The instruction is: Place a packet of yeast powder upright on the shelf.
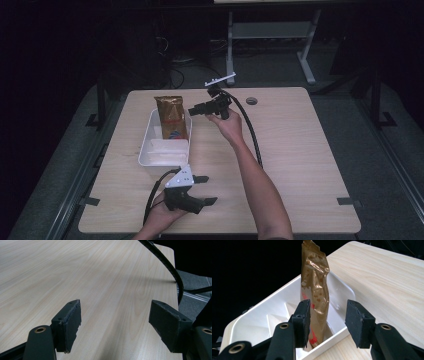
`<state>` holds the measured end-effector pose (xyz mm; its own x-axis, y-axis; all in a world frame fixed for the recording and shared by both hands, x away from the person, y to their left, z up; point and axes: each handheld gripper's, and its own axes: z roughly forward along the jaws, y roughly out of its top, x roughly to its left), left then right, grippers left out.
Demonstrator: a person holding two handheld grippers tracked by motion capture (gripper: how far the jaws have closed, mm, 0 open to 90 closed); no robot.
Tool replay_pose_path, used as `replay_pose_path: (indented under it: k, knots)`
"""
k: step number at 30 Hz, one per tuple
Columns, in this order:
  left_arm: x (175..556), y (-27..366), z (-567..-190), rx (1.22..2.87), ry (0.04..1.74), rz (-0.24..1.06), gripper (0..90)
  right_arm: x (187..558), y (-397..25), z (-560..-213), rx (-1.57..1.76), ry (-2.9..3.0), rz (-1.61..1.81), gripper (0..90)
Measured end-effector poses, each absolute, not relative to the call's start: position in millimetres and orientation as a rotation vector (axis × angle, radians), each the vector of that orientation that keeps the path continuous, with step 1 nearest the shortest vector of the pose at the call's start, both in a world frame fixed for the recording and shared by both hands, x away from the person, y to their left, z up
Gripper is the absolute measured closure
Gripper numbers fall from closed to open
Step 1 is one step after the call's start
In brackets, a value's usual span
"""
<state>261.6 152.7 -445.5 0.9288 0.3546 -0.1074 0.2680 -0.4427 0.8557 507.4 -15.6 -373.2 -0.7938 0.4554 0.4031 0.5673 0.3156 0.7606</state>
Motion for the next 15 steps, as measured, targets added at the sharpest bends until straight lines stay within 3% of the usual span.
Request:
replay_pose_path:
  k: [15]
  knots:
    - [261.7,151.9,-446.2,2.06,0.449,0.106,25.0,494.4,-46.3,-374.6,-0.985,-2.431,-1.514,51.9]
